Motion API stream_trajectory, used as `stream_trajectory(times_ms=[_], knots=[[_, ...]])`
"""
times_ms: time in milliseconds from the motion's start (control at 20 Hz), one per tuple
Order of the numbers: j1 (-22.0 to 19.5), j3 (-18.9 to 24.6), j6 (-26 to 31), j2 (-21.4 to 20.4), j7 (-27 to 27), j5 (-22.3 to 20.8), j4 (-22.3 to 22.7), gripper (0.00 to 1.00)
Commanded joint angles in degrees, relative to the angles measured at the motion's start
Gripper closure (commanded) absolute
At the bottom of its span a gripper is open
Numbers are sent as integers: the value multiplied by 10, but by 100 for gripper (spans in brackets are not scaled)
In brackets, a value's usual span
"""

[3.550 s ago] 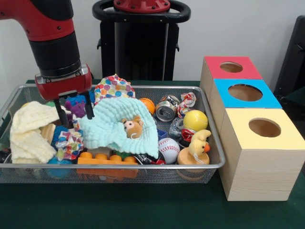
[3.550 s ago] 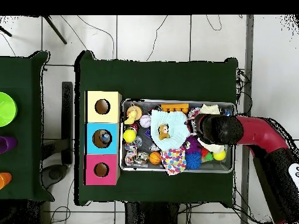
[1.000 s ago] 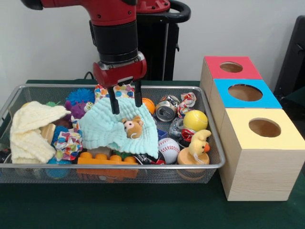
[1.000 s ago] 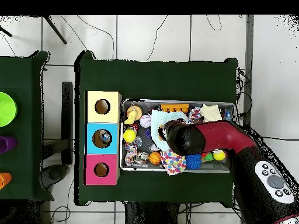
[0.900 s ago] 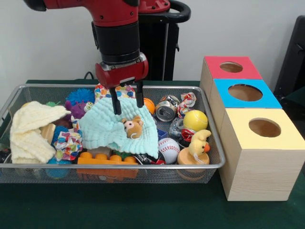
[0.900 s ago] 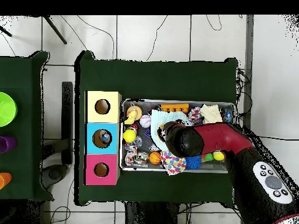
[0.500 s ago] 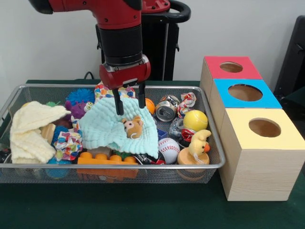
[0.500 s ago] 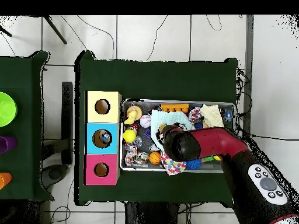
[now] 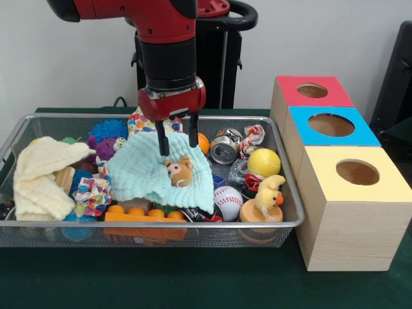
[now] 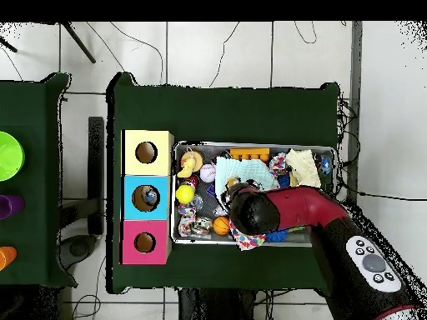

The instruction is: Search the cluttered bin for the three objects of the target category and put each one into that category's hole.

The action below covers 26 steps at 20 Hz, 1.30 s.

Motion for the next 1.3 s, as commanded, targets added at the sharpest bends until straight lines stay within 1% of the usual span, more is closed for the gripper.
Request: stream_trajectory(times_ms=[50, 250, 550, 850, 1300], knots=[[36, -39, -48, 11, 118, 12, 32, 0], [58, -56, -64, 13, 131, 21, 33, 0], [81, -75, -80, 12, 137, 37, 38, 0], [96, -97, -109, 25, 140, 47, 41, 0], [101, -116, -148, 52, 133, 53, 39, 0]])
